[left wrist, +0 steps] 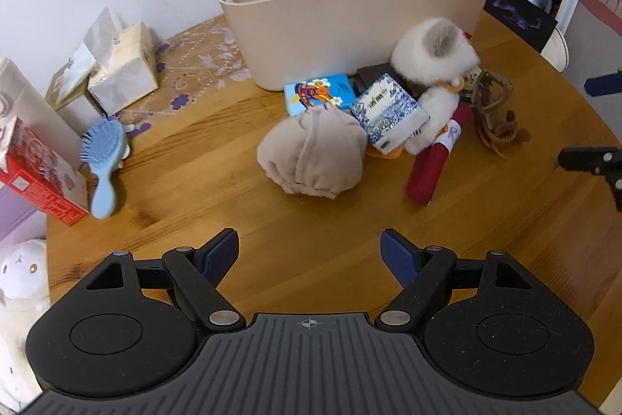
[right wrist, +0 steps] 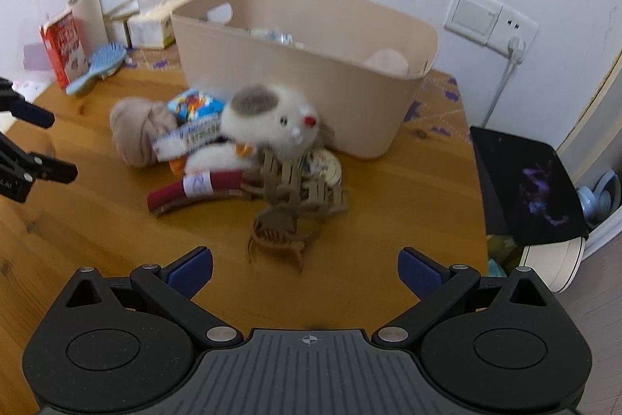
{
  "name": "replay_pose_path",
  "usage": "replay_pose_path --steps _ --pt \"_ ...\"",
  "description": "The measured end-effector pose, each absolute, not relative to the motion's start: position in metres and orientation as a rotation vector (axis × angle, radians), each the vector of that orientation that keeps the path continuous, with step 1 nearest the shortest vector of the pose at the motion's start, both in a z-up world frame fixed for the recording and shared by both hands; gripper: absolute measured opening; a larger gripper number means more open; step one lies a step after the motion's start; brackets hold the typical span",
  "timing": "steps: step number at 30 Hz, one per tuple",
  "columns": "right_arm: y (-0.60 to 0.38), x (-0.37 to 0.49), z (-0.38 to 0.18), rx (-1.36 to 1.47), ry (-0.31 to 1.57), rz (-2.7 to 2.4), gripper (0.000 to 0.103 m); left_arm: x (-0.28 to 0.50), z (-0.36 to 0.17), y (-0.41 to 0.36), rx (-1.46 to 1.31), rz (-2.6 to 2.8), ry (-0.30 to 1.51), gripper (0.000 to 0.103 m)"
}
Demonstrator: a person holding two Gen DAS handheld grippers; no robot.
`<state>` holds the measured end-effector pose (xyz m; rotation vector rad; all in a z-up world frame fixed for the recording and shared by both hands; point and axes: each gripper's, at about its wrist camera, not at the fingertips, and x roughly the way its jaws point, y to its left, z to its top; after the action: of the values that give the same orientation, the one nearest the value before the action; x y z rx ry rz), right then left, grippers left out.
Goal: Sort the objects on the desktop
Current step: 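Grasp the beige knit bundle with the left tool while the right grasps the brown claw clip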
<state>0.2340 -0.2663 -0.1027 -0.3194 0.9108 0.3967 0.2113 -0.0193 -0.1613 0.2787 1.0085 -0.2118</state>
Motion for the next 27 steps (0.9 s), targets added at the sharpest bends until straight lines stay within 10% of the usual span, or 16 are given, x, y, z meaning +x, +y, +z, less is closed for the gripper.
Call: replay_pose_path --steps 27 --pt "-0.249 0.263 -0.168 -0.197 0.957 0.358 0.103 0.263 -0.199 -0.027 0.256 -0.162 0.897 0.081"
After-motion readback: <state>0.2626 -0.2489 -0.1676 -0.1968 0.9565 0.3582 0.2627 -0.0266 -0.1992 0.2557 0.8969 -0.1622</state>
